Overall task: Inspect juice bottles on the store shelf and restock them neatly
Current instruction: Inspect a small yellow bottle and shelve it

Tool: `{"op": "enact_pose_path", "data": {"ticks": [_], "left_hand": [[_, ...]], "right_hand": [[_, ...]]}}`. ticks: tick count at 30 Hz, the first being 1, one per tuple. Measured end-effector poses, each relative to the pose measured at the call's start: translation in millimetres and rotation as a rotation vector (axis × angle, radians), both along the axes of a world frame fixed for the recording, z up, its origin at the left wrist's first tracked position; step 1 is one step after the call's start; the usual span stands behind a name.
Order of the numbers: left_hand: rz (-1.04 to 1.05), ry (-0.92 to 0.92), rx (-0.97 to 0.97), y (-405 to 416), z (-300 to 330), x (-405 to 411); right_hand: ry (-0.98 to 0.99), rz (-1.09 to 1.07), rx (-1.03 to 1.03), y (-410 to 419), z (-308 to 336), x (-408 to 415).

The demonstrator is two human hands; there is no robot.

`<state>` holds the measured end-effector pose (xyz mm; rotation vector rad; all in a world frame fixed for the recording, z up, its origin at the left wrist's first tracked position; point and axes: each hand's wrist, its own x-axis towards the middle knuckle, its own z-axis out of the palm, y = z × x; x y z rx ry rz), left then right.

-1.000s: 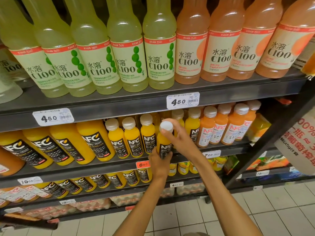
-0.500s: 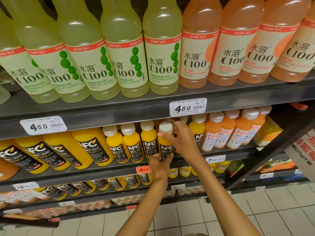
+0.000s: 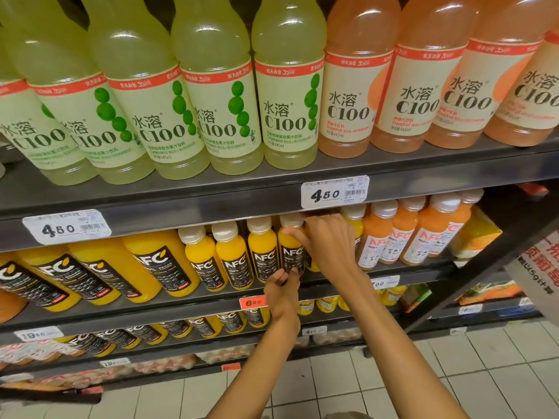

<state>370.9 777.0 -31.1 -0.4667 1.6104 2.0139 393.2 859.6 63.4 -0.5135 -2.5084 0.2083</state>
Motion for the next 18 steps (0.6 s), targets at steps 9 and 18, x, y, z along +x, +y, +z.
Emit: {"op": "enact_pose_path", "data": {"ticks": [9,18], "left_hand": [[-0.168,0.067,0.005,-17.5,8.4,5.2],[-0.487,0.266,0.038,-32.8,16.8,19.1]], "right_hand": [[0.079,-0.115,0.052,10.6,0.2,18.3],[0.231,0.162,-0.368,3.2,-6.9,48.6]]}}
